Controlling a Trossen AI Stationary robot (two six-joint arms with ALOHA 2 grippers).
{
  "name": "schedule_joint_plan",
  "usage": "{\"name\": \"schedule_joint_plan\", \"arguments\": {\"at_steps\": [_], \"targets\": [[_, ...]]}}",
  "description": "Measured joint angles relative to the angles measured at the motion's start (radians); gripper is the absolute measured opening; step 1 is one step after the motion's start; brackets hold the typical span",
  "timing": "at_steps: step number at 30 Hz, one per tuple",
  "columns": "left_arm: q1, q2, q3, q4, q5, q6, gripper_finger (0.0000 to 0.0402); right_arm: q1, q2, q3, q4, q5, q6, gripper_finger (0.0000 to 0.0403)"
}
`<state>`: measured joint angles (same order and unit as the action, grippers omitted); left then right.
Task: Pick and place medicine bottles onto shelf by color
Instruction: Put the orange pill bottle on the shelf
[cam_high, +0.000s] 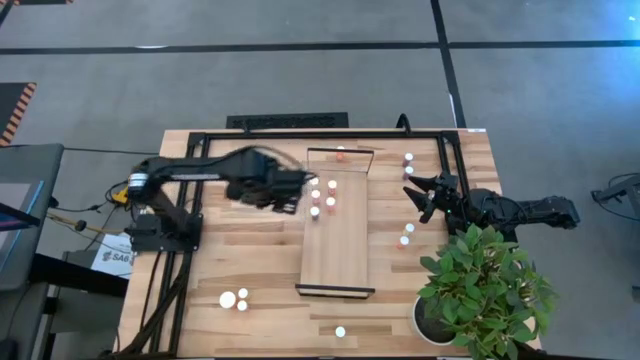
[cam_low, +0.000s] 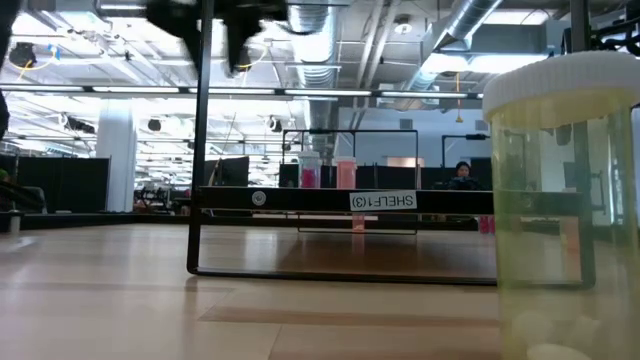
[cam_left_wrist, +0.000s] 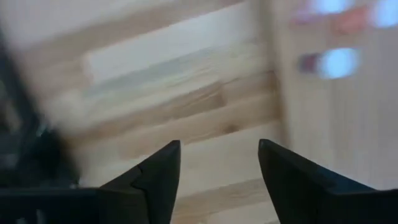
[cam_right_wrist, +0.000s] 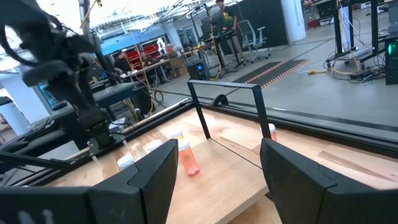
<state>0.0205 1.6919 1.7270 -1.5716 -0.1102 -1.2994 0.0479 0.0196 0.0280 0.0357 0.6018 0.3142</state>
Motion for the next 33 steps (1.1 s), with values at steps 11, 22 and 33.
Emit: {"name": "schedule_joint_plan", "arguments": {"at_steps": [11,22,33], "targets": [[-0.312,-0.339,-0.554,0.205,0.185,-0.701,0.0193,0.0,0.0,0.0,0.0,0.0,0.0,0.0251],[-0.59,-0.382,-0.786,0.485,0.099,-0.981,0.0232,0.0,0.0,0.0,0.001,0.0,0.0,0.0251],[-0.744,-0.382,-0.839,0.57,0.105,-0.983,0.0362,0.0,0.0,0.0,0.001,0.0,0.0,0.0251]]}}
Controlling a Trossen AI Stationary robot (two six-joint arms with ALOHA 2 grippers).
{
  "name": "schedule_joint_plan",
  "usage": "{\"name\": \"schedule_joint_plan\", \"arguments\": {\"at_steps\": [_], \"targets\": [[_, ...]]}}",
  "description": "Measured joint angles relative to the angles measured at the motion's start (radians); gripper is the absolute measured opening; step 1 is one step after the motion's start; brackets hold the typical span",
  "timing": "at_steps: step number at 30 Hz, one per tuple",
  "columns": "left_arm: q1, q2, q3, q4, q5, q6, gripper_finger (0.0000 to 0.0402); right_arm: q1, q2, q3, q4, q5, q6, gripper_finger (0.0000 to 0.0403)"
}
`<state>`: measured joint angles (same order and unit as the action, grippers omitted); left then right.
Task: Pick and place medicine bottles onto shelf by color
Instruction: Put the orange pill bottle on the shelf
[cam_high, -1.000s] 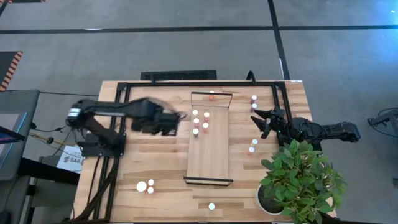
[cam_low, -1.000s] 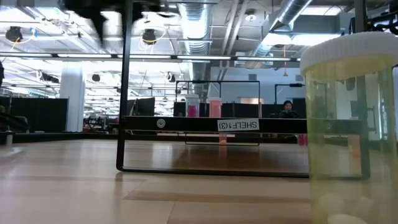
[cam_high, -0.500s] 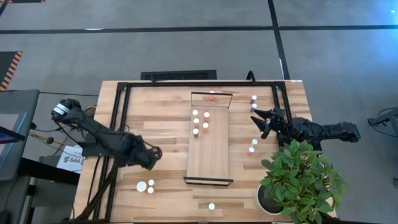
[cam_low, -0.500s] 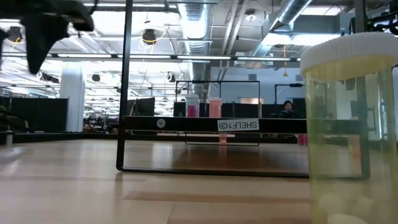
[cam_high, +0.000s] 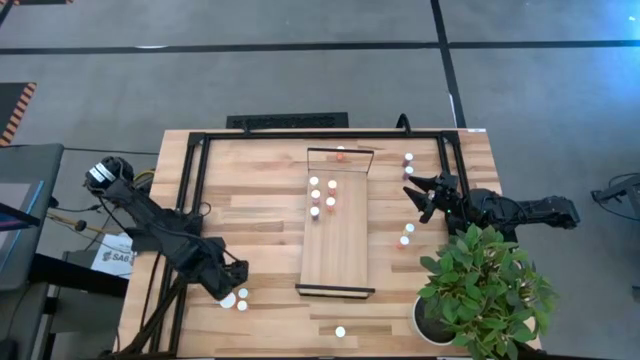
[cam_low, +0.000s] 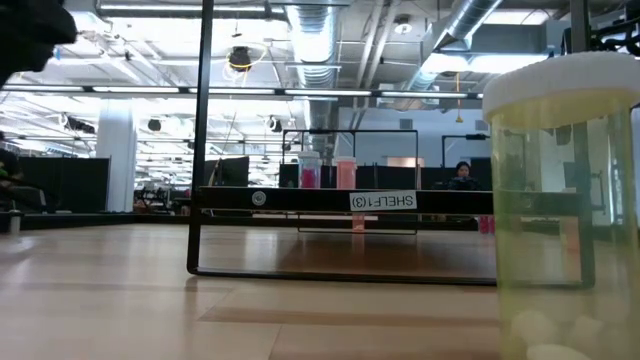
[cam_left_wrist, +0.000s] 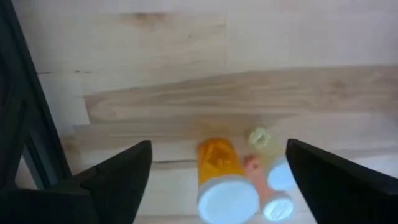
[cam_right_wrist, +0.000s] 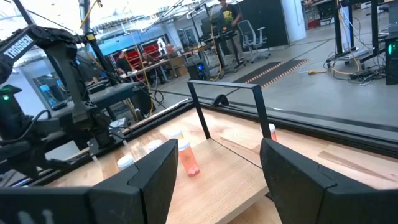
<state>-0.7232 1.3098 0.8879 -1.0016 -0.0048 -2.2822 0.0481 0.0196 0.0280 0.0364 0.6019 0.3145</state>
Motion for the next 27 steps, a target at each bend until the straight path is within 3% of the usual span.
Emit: {"name": "schedule_joint_plan", "arguments": {"at_steps": [5,22,27], "targets": [[-0.05,0.0,0.0,0.009,-0.001,0.0,0.0397,0.0,0.0,0.0,0.0,0.0,0.0,0.0251],[-0.155,0.003,0.0,0.134,-0.001,-0.131,0.0399,0.0,0.0,0.0,0.0,0.0,0.0,0.0251],[-0.169,0.082,0.0,0.165,-0.003,-0.166,0.0399,0.0,0.0,0.0,0.0,0.0,0.0,0.0251]]}}
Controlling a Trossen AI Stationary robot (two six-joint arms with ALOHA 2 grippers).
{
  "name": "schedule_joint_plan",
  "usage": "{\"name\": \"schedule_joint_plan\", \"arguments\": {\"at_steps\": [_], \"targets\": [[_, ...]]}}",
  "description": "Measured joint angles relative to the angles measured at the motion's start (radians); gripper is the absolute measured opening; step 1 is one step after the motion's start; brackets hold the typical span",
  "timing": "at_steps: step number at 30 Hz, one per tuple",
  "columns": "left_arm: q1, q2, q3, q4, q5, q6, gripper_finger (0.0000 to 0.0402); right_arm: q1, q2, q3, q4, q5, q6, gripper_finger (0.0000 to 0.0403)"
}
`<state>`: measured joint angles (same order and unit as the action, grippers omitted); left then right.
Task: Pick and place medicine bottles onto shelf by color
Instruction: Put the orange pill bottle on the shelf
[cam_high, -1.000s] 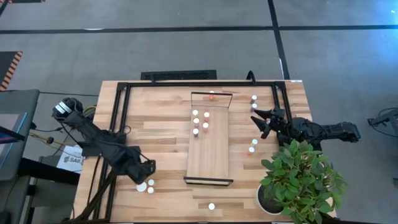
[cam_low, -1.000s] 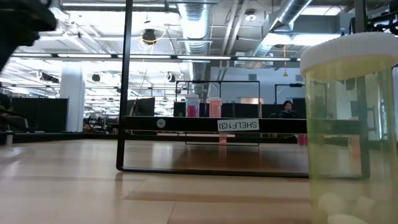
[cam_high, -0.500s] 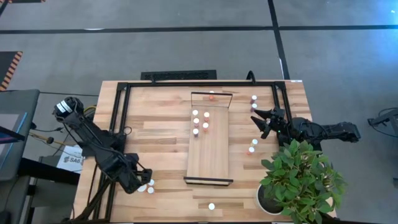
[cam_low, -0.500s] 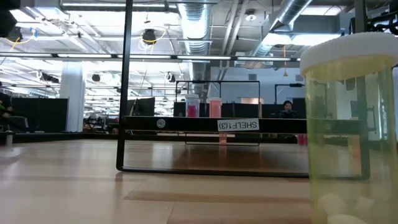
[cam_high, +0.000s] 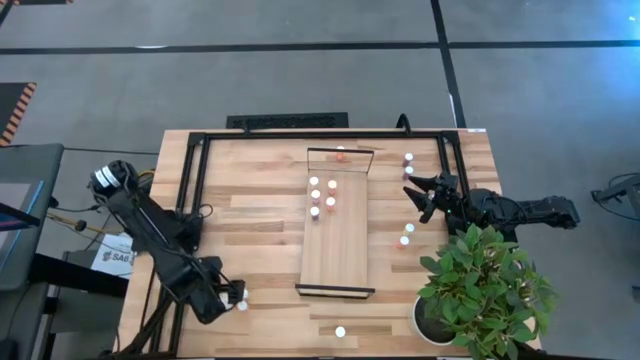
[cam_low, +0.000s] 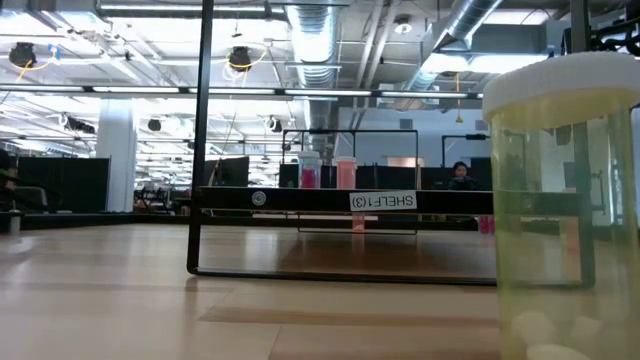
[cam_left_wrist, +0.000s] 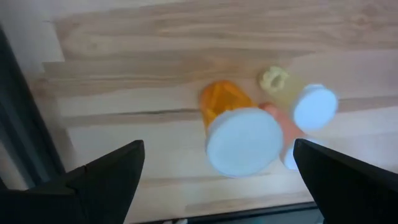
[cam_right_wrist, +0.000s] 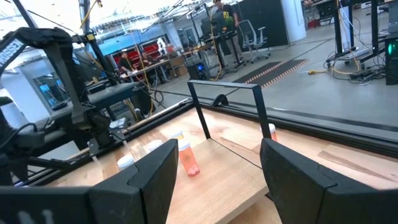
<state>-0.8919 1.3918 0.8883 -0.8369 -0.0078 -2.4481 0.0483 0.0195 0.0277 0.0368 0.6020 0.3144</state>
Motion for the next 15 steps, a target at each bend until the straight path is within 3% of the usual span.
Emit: {"name": "schedule_joint_plan", "arguments": {"at_steps": [6,15], "targets": [[-0.008,0.062,0.002,0.068,-0.008,0.0,0.0399,0.0,0.0,0.0,0.0,0.0,0.0,0.0251],[-0.008,0.065,0.0,0.024,0.023,-0.047,0.0399,0.0,0.0,0.0,0.0,0.0,0.0,0.0251]]}}
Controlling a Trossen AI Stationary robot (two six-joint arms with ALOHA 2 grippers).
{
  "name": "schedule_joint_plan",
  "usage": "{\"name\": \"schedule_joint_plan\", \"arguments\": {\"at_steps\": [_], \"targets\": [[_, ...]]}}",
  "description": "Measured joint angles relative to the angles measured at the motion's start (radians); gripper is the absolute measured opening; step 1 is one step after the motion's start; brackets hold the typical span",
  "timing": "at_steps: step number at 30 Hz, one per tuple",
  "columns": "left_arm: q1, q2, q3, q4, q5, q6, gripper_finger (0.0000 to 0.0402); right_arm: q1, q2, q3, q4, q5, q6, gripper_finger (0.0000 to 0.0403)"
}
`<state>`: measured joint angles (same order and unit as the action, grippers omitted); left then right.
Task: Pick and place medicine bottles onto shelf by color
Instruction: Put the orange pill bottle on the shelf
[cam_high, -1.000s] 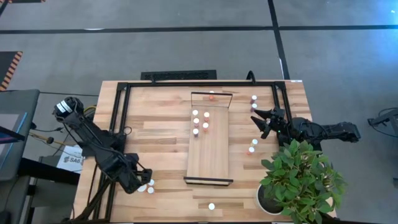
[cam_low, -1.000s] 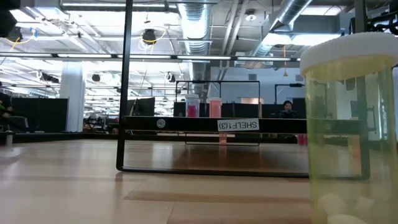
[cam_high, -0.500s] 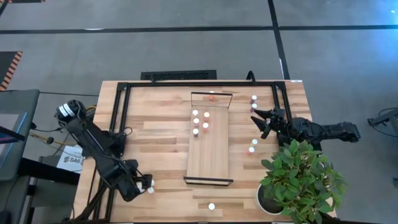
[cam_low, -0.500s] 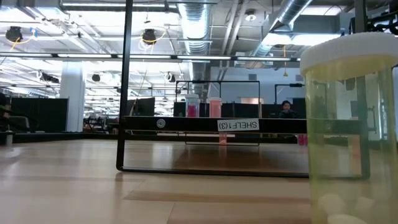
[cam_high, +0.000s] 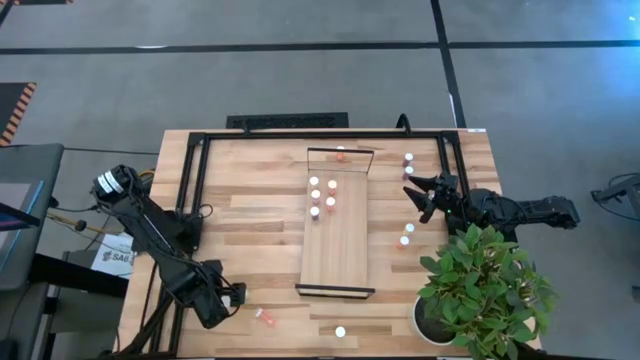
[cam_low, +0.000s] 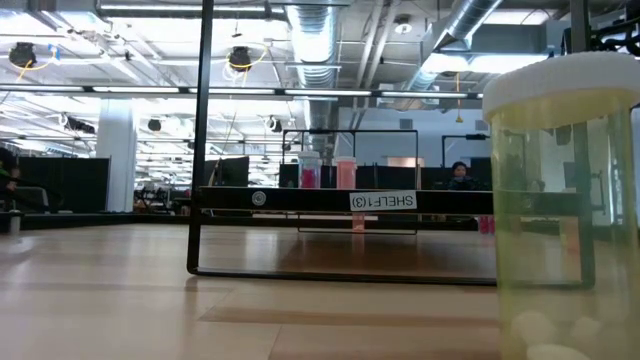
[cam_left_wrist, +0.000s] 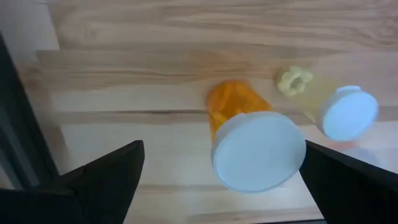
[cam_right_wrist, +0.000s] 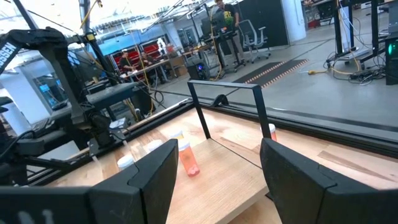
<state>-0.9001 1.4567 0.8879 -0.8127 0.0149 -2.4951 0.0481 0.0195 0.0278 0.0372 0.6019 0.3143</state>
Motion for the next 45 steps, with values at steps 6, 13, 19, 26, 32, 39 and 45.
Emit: {"name": "schedule_joint_plan", "arguments": {"at_steps": [6,13,19,26,32,39,45], "targets": [[0.0,0.0,0.0,0.0,-0.004,-0.006,0.0399,0.0,0.0,0.0,0.0,0.0,0.0,0.0251],[0.0,0.031,0.0,-0.004,-0.012,-0.016,0.0398,0.0,0.0,0.0,0.0,0.0,0.0,0.0251],[0.0,0.074,-0.001,0.009,-0.012,-0.015,0.0378,0.0,0.0,0.0,0.0,0.0,0.0,0.0251],[0.0,0.076,-0.001,0.009,-0.01,-0.003,0.0306,0.0,0.0,0.0,0.0,0.0,0.0,0.0251],[0.0,0.076,-0.001,0.009,-0.01,-0.001,0.0218,0.0,0.0,0.0,0.0,0.0,0.0,0.0251],[0.001,0.075,0.016,-0.011,-0.015,0.01,0.0168,0.0,0.0,0.0,0.0,0.0,0.0,0.0251],[0.034,0.045,0.087,-0.206,-0.005,0.084,0.0199,0.0,0.0,0.0,0.0,0.0,0.0,0.0251]]}}
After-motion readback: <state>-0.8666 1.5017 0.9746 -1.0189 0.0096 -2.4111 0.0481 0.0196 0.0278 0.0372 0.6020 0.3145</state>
